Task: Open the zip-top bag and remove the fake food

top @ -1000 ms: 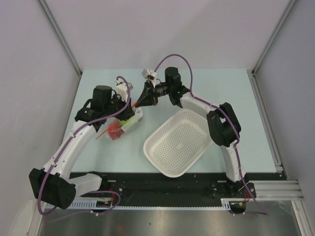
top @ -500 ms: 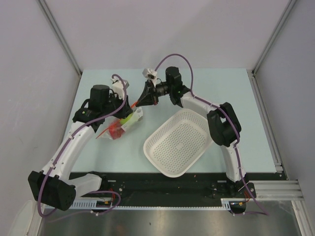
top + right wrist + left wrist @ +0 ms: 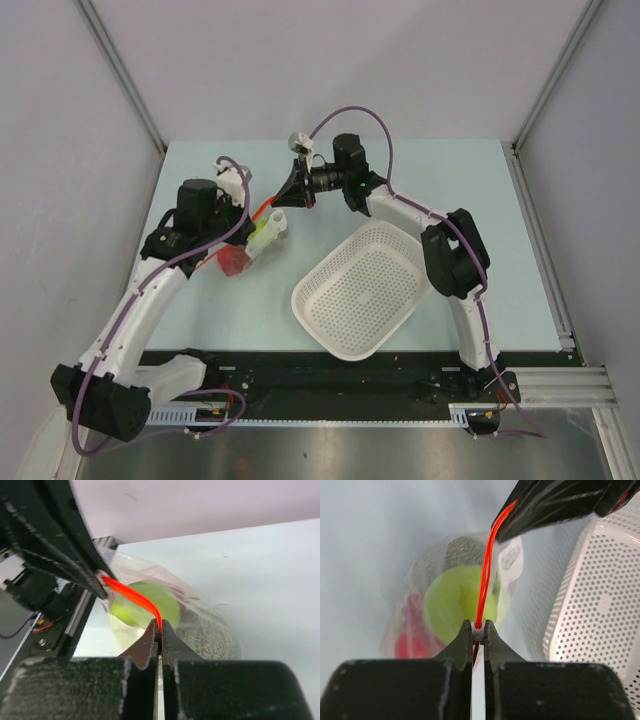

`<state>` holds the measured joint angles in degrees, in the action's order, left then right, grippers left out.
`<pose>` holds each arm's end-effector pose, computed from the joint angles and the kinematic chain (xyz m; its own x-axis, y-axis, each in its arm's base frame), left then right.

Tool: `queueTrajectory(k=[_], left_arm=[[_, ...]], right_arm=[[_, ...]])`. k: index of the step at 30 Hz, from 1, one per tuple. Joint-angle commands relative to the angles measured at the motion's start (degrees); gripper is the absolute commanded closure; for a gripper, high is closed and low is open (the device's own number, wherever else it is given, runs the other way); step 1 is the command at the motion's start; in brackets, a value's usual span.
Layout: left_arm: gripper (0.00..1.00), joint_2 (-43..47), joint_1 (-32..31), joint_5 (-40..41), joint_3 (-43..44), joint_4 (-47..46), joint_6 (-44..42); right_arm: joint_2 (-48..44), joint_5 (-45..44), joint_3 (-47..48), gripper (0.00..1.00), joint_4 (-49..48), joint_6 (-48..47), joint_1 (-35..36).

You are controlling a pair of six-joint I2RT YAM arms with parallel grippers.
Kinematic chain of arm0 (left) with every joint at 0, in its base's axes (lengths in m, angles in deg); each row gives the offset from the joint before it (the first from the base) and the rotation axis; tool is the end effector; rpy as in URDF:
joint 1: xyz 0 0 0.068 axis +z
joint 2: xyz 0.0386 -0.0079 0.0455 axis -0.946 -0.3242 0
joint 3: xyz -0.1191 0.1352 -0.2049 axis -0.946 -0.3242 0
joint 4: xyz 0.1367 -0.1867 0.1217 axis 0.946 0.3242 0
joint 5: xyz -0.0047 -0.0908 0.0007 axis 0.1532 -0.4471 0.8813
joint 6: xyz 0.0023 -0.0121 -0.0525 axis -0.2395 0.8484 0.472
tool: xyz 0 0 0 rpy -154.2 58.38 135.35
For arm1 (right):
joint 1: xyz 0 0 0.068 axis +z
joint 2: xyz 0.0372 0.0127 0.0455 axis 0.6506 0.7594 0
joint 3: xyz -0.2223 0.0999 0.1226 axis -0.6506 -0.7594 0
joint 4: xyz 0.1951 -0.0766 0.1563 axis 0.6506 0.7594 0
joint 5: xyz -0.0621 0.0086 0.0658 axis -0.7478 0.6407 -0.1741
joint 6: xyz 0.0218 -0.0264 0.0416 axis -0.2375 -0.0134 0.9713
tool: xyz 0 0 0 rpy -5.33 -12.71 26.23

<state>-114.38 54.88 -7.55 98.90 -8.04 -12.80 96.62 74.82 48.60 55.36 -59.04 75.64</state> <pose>0.2249 -0.0720 0.3445 -0.5647 0.1513 -0.8113 0.4074 0.9060 -0.1146 0.3957 0.3171 0.2838 -0.1562 -0.0533 -0.9863 -0.9710 -0.1746 0.1633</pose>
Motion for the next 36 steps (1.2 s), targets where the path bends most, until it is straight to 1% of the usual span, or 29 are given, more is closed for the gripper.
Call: queueTrajectory(k=[1, 6, 8, 9, 11, 12, 14, 17, 18, 19, 20, 21, 22, 23, 24, 25, 26, 27, 28, 29, 30, 32, 33, 35, 36], left_arm=[[1.0, 7.14, 0.39, 10.15, -2.61, 5.78, 2.54], [1.0, 13.2, 0.39, 13.14, -4.55, 10.8, 6.4], [1.0, 16.09, 0.39, 12.62, -5.52, 13.18, 7.81], [1.0, 16.98, 0.39, 10.96, -6.13, 13.53, 9.21], [1.0, 17.95, -0.83, 10.85, -6.14, 14.24, 9.83], [0.99, 18.74, -0.76, 10.85, -6.05, 14.59, 11.58], [1.0, 19.36, -0.84, 8.84, -5.79, 16.25, 12.99], [1.0, 19.19, -0.84, 5.85, -5.7, 17.48, 17.29], [1.0, 18.93, -0.84, 5.06, -5.52, 18.1, 18.0], [1.0, 18.84, -0.84, 2.88, -5.87, 18.8, 18.62], [0.99, 19.1, -0.84, 1.64, -6.31, 18.55, 19.67], [0.99, 19.62, -0.84, 0.93, -7.97, 16.63, 20.2], [1.0, 20.76, -0.76, -0.29, -8.85, 15.13, 20.64], [1.0, 21.03, -0.84, -1.0, -9.64, 13.64, 21.52], [1.0, 21.12, -0.76, -1.79, -10.17, 10.75, 21.87], [1.0, 20.77, -0.84, -2.67, -10.88, 9.33, 21.88], [1.0, 19.72, -0.84, -3.46, -10.88, 8.27, 21.88], [1.0, 19.1, -0.84, -4.17, -10.8, 6.78, 21.96], [1.0, 18.58, -0.84, -4.35, -10.45, 5.98, 21.97], [1.0, 17.53, -0.84, -4.44, -10.1, 5.37, 21.97], [1.0, 17.17, -0.84, -4.7, -9.92, 4.4, 21.97], [1.0, 16.64, -0.84, -4.61, -9.3, 3.87, 22.05], [1.0, 16.46, -0.84, -4.96, -9.21, 3.34, 22.14], [1.0, 16.37, -0.84, -5.84, -9.56, 2.47, 22.67], [1.0, 16.29, -0.84, -6.63, -9.83, 1.85, 22.84]], right_arm=[[0.69, -13.74, 5.11, 1.0, 6.77, -4.42, -2.79], [2.45, -22.52, 8.62, 1.0, 12.48, -6.09, -3.58], [3.85, -22.89, 10.81, 1.0, 13.64, -4.87, -3.58], [4.03, -23.59, 11.44, 1.0, 13.55, -4.33, -3.41], [4.38, -23.77, 12.49, 1.0, 14.16, -4.5, -2.36], [4.56, -25.34, 12.5, 1.0, 14.51, -4.59, -1.92], [4.73, -26.93, 12.5, 1.0, 15.13, -4.5, -1.56], [5.26, -31.05, 12.85, 1.0, 15.83, -3.8, -1.3], [5.26, -33.67, 13.46, 1.0, 16.18, -3.89, -1.21], [5.44, -34.14, 14.07, 1.0, 16.71, -3.71, -1.3], [5.7, -34.31, 15.04, 1.0, 17.24, -3.36, -1.21], [6.14, -34.4, 18.87, 1.0, 19.94, -3.1, -0.77], [7.45, -35.19, 21.44, 0.95, 24.4, -3.01, -0.51], [7.98, -37.02, 24.16, 0.71, 28.36, -2.84, -0.07], [8.42, -41.48, 27.06, 0.56, 36.32, -3.01, 0.54], [8.25, -43.26, 30.31, 0.43, 39.71, -2.84, 1.51], [7.64, -45.37, 30.95, 0.27, 42.35, -2.49, 1.95], [6.85, -46.96, 30.61, 0.17, 46.03, -0.66, 2.13], [5.97, -48.36, 29.82, 0.03, 47.55, 4.76, 1.78], [4.31, -49.16, 29.64, 0.0, 49.13, 7.68, 1.34], [3.77, -50.21, 29.72, 0.0, 53.32, 10.58, 1.08], [2.81, -50.67, 32.26, 0.0, 58.61, 17.08, -0.06], [2.37, -50.14, 32.88, 0.0, 63.51, 18.34, -0.33], [0.96, -49.87, 32.72, 0.0, 67.32, 21.06, -0.77], [-1.83, -50.66, 31.32, 0.0, 69.17, 22.03, -0.68]])
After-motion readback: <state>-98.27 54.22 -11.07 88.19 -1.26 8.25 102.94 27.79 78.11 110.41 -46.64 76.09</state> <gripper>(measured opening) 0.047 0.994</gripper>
